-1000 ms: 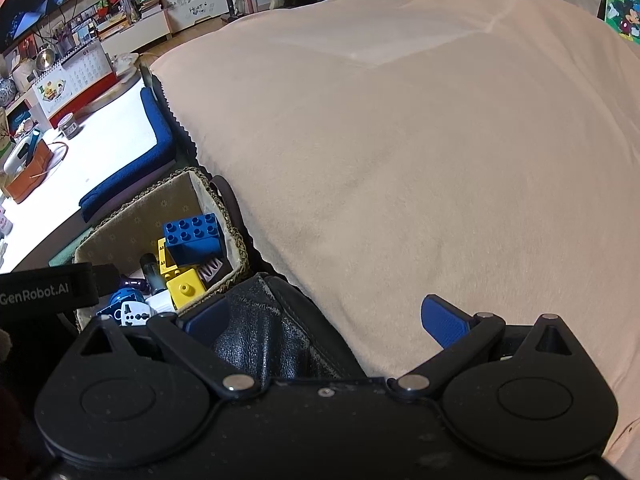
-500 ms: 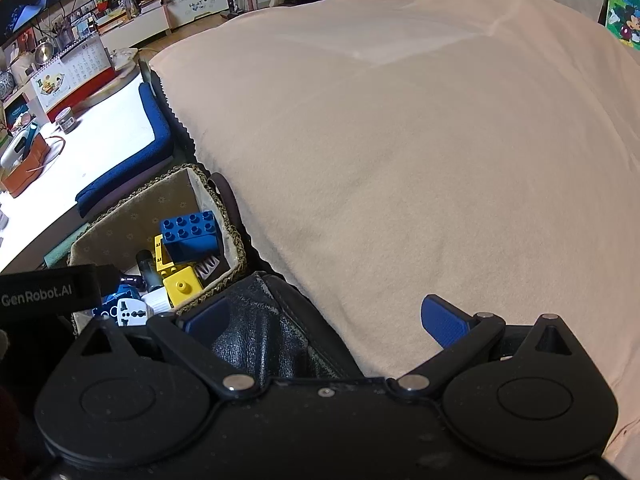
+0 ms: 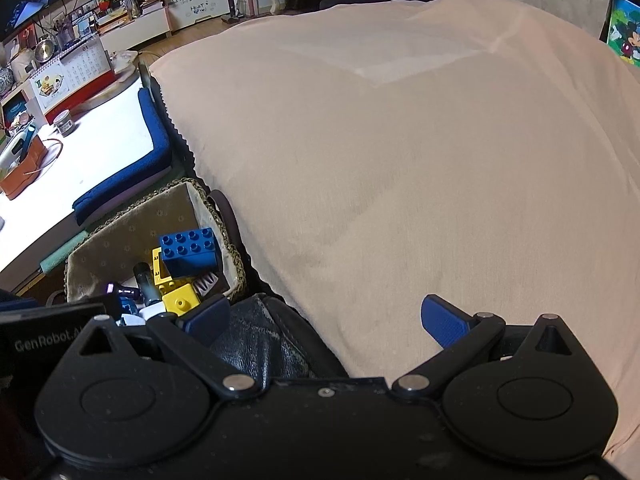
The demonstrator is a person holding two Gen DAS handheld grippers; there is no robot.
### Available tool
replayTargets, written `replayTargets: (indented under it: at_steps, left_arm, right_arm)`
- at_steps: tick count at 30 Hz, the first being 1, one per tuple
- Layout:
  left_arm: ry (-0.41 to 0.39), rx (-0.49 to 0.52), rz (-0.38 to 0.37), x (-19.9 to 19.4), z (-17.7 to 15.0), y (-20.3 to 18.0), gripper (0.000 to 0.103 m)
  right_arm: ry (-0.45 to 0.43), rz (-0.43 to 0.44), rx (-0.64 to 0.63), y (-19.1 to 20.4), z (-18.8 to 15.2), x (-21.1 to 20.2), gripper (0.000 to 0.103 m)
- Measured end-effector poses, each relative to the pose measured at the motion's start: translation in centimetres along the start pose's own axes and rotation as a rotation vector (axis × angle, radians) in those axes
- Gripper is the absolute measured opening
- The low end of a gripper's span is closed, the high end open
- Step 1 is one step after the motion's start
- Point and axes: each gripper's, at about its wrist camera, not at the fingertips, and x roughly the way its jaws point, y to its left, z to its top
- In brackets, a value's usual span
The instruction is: Organize rigid objects
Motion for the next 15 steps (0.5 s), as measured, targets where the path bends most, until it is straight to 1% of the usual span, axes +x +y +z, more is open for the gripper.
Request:
replayTargets:
  at_steps: [9, 15]
  left_arm:
    - [-0.001, 0.007, 0.007, 0.06, -0.07, -0.12, 0.087]
    - [0.004, 0.01, 0.013, 0.15, -0.13, -0.14, 0.087]
  right_arm:
    - [0.006, -0.002, -0.005, 0.16, 0.44, 0.18, 0.103]
    - [0.032, -0.003, -0.021, 0.36, 0.16, 0.57, 0.103]
